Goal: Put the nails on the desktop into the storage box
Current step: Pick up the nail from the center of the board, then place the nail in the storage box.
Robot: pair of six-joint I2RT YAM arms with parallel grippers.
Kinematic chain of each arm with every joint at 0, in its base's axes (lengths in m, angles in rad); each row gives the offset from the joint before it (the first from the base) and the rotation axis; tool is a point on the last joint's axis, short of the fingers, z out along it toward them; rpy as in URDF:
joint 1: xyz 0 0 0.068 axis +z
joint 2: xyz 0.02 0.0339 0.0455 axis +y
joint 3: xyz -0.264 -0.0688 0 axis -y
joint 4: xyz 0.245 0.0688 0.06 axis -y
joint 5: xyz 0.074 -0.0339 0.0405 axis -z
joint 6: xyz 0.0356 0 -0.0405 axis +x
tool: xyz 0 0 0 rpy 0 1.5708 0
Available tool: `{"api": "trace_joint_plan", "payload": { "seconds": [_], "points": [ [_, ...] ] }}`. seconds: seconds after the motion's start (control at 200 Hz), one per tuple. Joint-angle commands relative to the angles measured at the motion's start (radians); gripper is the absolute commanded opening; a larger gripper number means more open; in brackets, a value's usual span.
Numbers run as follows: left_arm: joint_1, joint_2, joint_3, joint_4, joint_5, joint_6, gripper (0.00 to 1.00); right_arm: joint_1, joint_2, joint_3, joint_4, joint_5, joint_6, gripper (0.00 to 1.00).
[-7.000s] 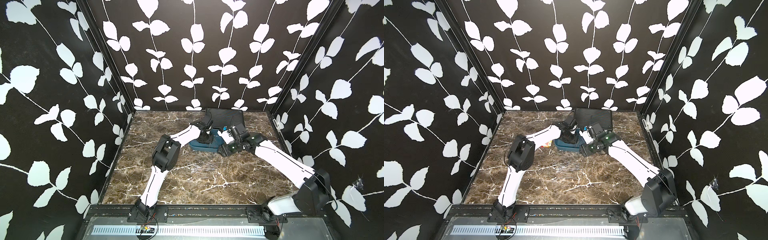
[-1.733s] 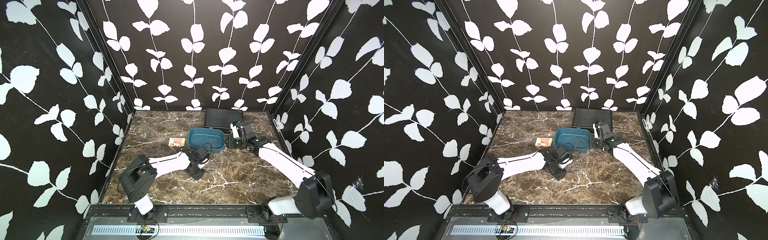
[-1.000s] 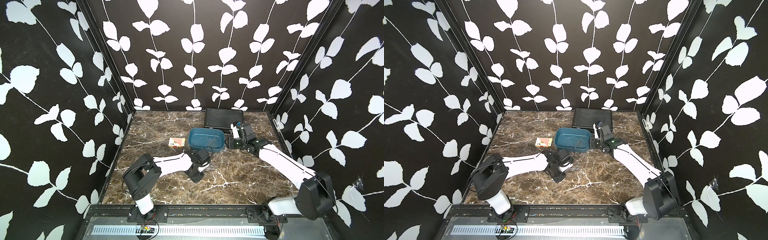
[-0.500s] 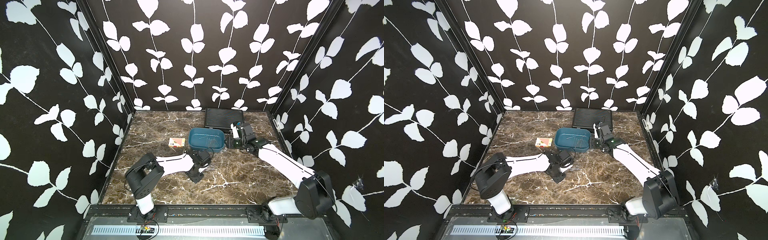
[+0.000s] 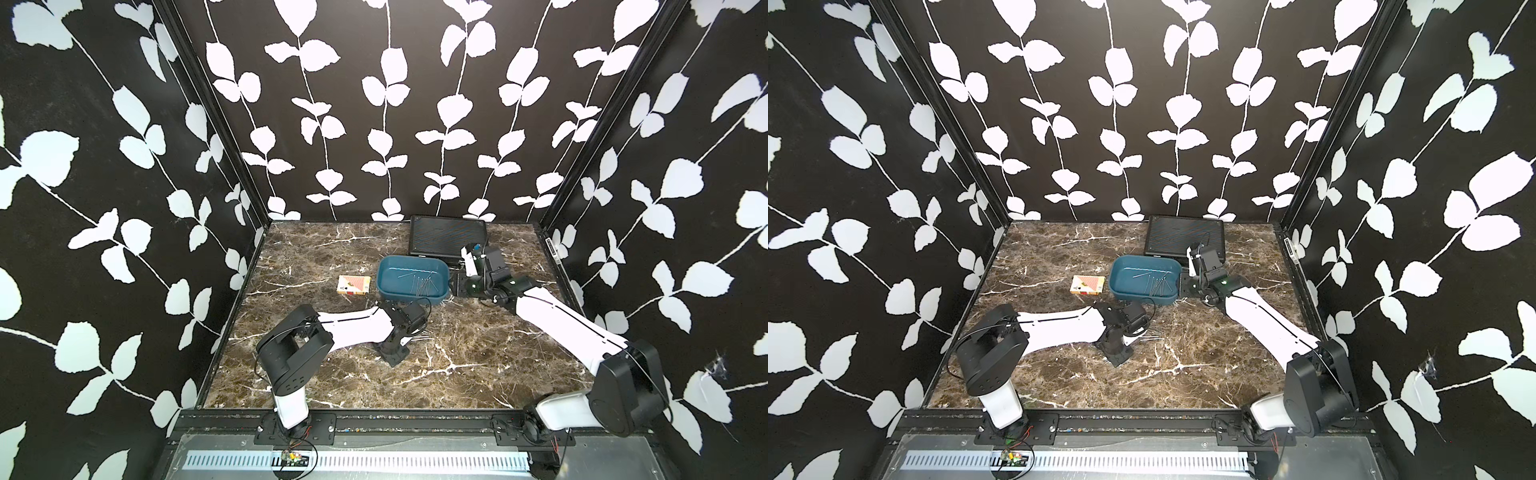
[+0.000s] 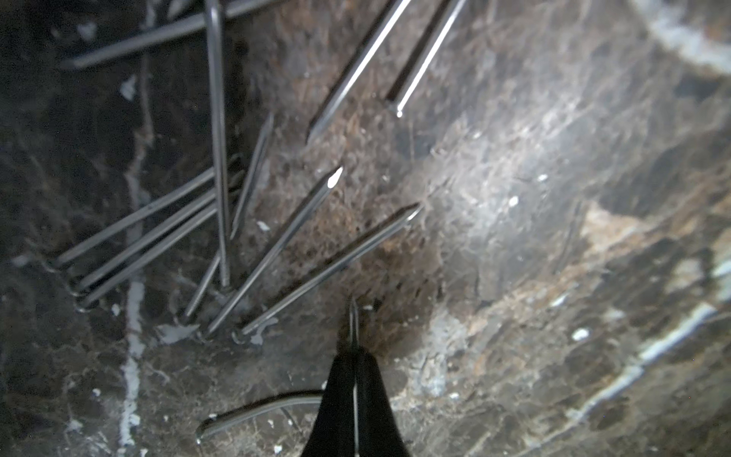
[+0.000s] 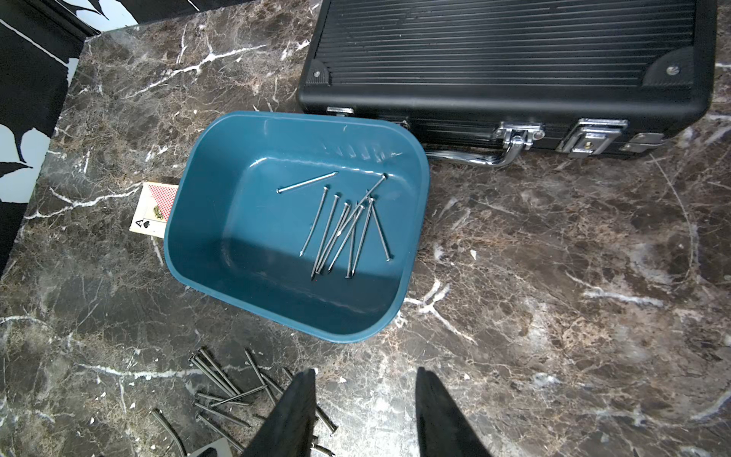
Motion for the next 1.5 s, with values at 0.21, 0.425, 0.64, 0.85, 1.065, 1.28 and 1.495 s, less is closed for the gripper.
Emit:
{"api": "trace_joint_plan", "payload": {
  "seconds": [0.21, 0.425, 0.64, 0.85, 1.065, 1.28, 1.495],
  "points": [
    [-0.005, -0.055, 0.13, -0.079, 0.033, -0.065, 0.0, -0.011, -0.005, -0.011, 0.028, 0.0, -0.009, 0.44],
    [-0.001, -0.079, 0.191, -0.115, 0.016, -0.079, 0.0, -0.024, -0.02, -0.027, 0.031, -0.004, -0.007, 0.44],
    [0.063, -0.056, 0.327, -0.137, 0.029, -0.105, 0.0, -0.062, -0.072, -0.046, 0.012, -0.003, -0.007, 0.45],
    [0.156, 0.029, 0.533, -0.145, 0.067, -0.134, 0.0, -0.088, -0.108, -0.058, -0.027, -0.018, -0.038, 0.46],
    [0.208, 0.227, 0.835, -0.228, 0.043, -0.113, 0.0, -0.091, -0.112, -0.039, -0.056, -0.041, -0.109, 0.46],
    [0.255, 0.407, 1.054, -0.267, 0.039, -0.12, 0.0, -0.091, -0.087, -0.005, -0.085, -0.06, -0.174, 0.46],
    [0.267, 0.48, 1.062, -0.227, 0.018, -0.129, 0.0, -0.091, -0.062, 0.017, -0.097, -0.101, -0.238, 0.48]
  ]
}}
